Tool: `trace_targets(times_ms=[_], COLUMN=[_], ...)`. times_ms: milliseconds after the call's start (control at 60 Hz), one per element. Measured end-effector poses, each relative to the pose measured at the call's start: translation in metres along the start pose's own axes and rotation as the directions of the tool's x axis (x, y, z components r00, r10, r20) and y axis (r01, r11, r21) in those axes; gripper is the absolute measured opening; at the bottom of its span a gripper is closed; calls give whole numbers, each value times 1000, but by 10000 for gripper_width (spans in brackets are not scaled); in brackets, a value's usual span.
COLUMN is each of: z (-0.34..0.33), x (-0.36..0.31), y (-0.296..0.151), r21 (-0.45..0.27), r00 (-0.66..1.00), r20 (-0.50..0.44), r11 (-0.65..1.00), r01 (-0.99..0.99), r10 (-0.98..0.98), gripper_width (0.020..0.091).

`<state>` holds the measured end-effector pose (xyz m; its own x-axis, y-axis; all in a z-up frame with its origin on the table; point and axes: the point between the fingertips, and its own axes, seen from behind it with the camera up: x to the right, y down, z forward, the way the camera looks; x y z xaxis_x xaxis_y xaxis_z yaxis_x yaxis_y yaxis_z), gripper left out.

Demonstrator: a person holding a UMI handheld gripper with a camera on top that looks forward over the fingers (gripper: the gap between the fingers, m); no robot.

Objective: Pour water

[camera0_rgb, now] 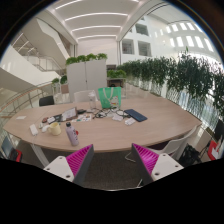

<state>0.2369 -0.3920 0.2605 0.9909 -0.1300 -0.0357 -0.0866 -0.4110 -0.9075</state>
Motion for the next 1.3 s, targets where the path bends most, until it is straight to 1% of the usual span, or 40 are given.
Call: trace_targets(times_ms=[117,150,167,250,283,350,383,467,533,600,700,850,950,1100,1133,1167,1183,1200,1217,1267,1300], z=[-8,-12,-13,-14,-24,-19,-18,-6,10,42,109,213,267,346,360,370,377,382,382,385,384], x=[-4,-16,-10,-15,-29,-40,-52,-93,-124,-157,-199,-263,-276,-273,-267,-267,-267,-270,-270,-267,-268], y=[9,18,9,4,8,4,3,-2,11,34,57,69,67,58,58,59,60,62,61,58,57], r21=[-17,-7,-9,0,12,28,47,155,166,165,172,215,227,244,238,226,216,208,213,260,290], r00=[1000,1000,999,997,996,995,995,988,985,986,987,978,982,995,997,999,998,998,998,999,999], r20=[-24,-31,-34,-72,-85,-90,-79,-38,7,55,97,170,140,88,65,53,55,67,67,51,50], r11=[1000,1000,1000,1000,1000,999,997,976,972,975,979,973,969,969,971,974,976,978,977,966,957], r01=[1,-2,-2,10,20,45,68,154,166,147,111,86,93,23,13,-1,-8,-17,-22,-7,3], r10=[-2,1,2,-10,-19,-43,-64,-150,-170,-158,-129,-124,-127,-46,-30,-11,-4,3,8,-7,-19], gripper_width=[834,834,834,834,833,832,834,834,826,828,829,827,818,817,793,730,660,552,544,539,521])
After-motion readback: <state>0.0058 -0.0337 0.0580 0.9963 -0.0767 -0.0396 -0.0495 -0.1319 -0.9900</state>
